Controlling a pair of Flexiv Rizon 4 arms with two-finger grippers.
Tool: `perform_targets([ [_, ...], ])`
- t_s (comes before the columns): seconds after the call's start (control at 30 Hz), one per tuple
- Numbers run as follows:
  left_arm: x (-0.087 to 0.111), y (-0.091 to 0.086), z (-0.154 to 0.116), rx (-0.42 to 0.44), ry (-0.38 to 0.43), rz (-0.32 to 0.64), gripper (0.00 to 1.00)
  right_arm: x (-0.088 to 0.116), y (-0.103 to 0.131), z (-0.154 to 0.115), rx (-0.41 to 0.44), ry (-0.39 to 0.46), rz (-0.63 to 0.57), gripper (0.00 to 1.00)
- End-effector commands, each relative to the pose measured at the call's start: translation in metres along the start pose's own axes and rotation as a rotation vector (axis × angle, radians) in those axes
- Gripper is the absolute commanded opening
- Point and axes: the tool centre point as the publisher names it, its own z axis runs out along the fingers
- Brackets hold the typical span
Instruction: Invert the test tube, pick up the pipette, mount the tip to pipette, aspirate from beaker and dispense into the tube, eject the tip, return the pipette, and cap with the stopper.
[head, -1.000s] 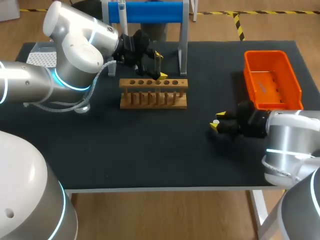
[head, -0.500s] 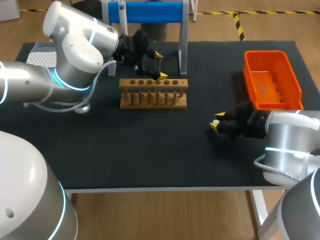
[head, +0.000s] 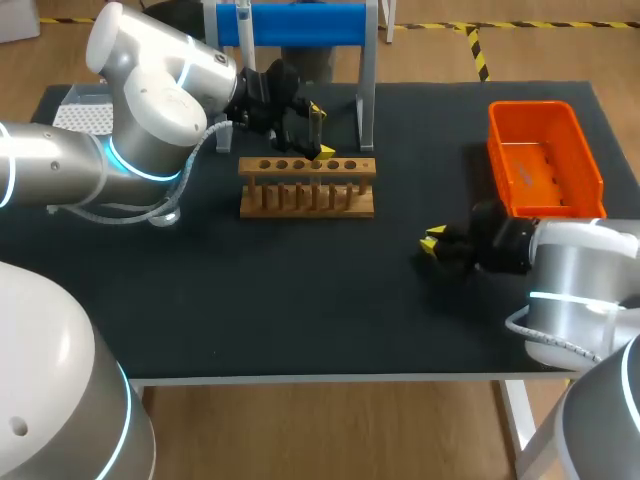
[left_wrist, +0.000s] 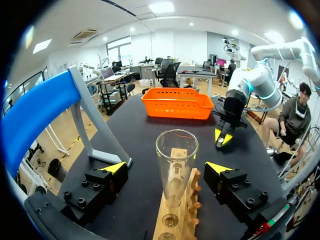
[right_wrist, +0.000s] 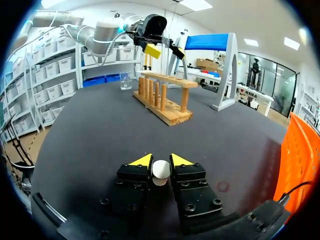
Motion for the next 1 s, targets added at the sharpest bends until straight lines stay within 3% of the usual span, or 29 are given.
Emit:
perform_targets([
  [0.03,-0.001,0.000,0.000,-0.001,0.003,0.000,1.00,0.000,0.009,-0.009,-0.009,0.015,-0.020,0.00],
  [0.57,-0.001,0.000,0.000,-0.001,0.003,0.000,1.00,-0.012,0.084,-0.033,-0.086,0.126,-0.233,0.00],
  [1.0,-0.001,0.000,0.000,-0.001,0.003,0.000,1.00,-0.022,0.143,-0.026,-0.155,0.202,-0.342,0.00],
])
